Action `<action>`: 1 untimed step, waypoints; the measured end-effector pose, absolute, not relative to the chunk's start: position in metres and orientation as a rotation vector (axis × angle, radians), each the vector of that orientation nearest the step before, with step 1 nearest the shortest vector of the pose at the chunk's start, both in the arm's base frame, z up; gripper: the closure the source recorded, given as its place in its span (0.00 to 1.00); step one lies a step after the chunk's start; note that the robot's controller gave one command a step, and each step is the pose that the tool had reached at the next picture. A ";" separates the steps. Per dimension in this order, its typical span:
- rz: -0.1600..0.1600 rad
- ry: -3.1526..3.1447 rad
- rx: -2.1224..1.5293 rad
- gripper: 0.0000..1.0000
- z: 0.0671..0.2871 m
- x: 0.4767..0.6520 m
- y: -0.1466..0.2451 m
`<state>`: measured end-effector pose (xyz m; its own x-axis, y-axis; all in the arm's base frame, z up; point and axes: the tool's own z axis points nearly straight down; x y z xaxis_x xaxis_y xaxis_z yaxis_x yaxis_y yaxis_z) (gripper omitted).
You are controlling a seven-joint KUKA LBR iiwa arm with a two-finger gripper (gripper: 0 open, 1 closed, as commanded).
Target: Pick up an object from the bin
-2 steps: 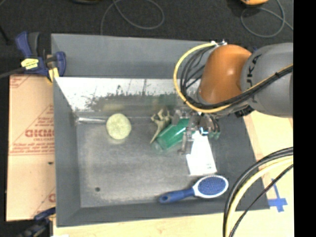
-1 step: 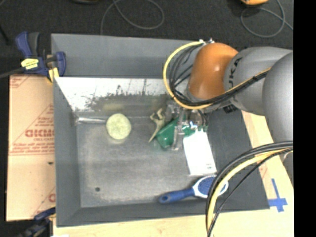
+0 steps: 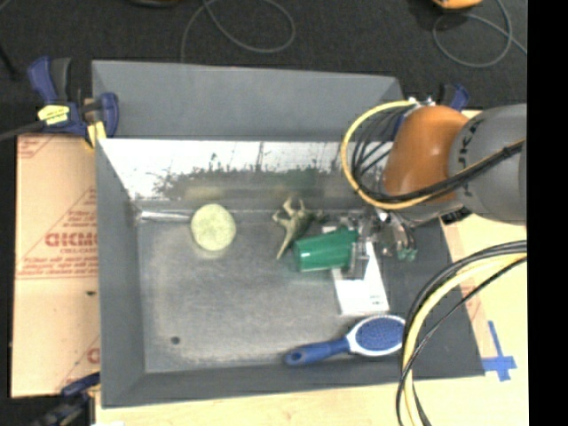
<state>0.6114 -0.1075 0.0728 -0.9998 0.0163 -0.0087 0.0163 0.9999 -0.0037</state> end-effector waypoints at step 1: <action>-0.006 3.133 0.025 1.00 0.073 0.611 -0.107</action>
Offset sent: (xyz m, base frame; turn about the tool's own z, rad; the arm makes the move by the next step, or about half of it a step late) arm 0.0004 0.0088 0.2190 -0.0466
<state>0.6115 -0.1074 0.0728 -0.9998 0.0160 -0.0088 0.0160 0.9999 -0.0037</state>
